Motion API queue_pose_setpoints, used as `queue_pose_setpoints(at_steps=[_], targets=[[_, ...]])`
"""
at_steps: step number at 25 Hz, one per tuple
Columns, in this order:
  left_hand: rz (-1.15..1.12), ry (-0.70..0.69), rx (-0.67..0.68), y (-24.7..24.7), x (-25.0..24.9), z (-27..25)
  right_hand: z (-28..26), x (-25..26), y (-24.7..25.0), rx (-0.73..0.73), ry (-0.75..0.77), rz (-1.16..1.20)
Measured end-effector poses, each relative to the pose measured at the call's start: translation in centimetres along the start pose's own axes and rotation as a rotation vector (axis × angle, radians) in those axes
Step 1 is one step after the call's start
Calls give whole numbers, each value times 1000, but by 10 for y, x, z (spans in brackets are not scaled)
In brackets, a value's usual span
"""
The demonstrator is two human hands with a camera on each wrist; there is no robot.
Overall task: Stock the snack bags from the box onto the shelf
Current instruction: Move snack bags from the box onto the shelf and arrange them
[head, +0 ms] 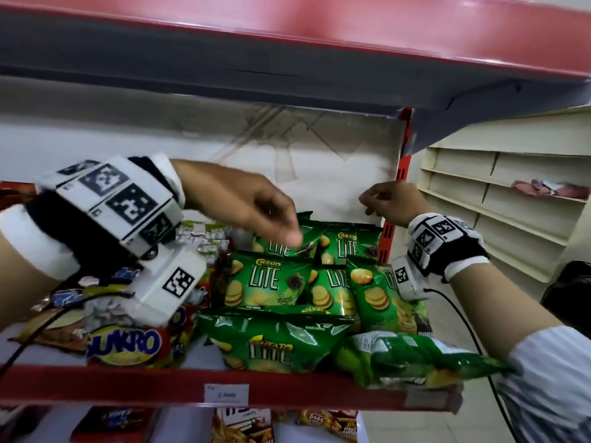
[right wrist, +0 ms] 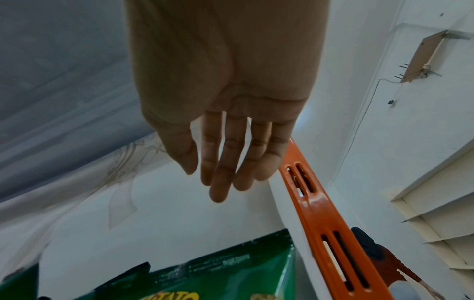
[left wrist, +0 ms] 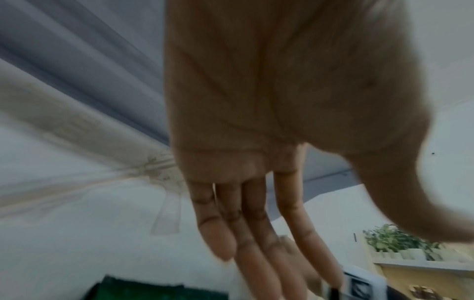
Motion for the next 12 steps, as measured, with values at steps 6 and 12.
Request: queue_pose_setpoints(at_steps=[6, 12], targets=[[43, 88, 209, -44, -4, -9, -5, -9, 2, -4, -12, 201], [227, 154, -47, -27, 10, 15, -7, -23, 8, -54, -46, 330]])
Point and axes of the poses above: each hand's wrist, its own z-axis towards the middle knuckle, its own y-axis out of the back of the hand, x = y × z, the point moved 1 cm from there along z, towards the middle knuckle
